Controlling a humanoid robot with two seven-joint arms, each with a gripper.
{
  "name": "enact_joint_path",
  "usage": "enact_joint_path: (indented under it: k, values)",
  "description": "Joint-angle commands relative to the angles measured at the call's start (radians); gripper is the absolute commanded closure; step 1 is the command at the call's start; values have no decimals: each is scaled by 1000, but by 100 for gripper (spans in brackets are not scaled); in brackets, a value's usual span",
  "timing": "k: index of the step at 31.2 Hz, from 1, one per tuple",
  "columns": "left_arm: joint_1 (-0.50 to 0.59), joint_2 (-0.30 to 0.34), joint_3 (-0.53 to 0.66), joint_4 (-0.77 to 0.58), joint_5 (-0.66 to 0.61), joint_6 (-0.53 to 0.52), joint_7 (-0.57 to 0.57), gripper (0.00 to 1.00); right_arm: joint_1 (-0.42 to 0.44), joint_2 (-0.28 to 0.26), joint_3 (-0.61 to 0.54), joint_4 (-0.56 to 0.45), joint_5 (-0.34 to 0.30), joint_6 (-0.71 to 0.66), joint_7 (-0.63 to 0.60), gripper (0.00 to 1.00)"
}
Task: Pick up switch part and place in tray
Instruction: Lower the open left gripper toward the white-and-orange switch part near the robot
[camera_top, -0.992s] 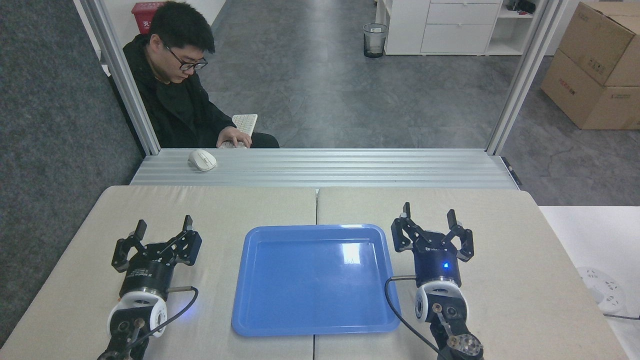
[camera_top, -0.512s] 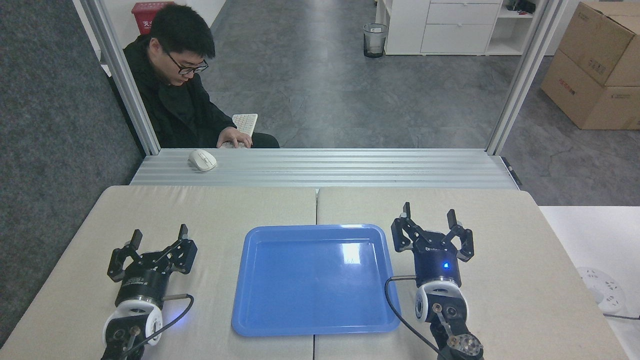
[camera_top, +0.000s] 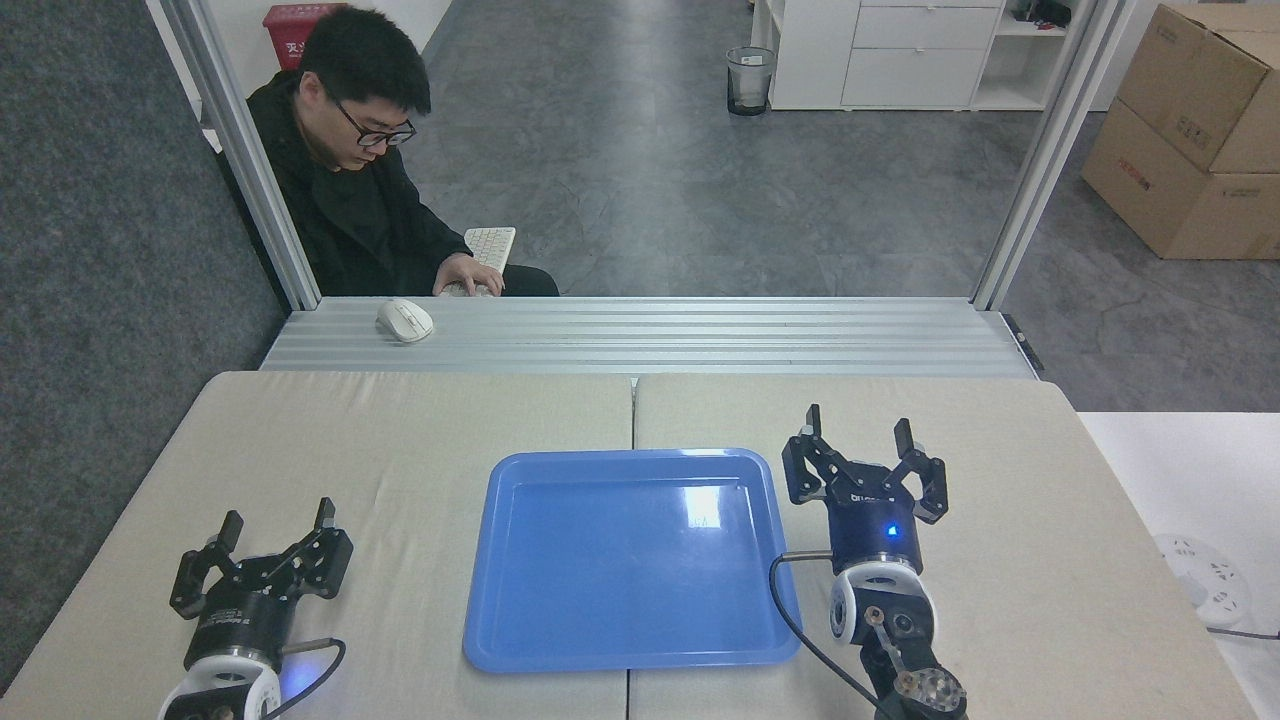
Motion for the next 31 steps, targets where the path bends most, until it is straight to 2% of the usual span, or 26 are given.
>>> enact_joint_path:
  k: [1, 12, 24, 31]
  values:
    - [36, 21, 78, 54, -5, -8, 30, 1, 0, 0, 0, 1, 0, 0, 1, 0]
    - [76, 24, 72, 102, -5, -63, 71, 1, 0, -1, 0, 1, 0, 0, 1, 0]
    - [76, 24, 69, 177, -16, -64, 111, 1, 0, 0, 0, 1, 0, 0, 1, 0]
    - [94, 13, 66, 177, -54, -64, 123, 2, 0, -1, 0, 1, 0, 0, 1, 0]
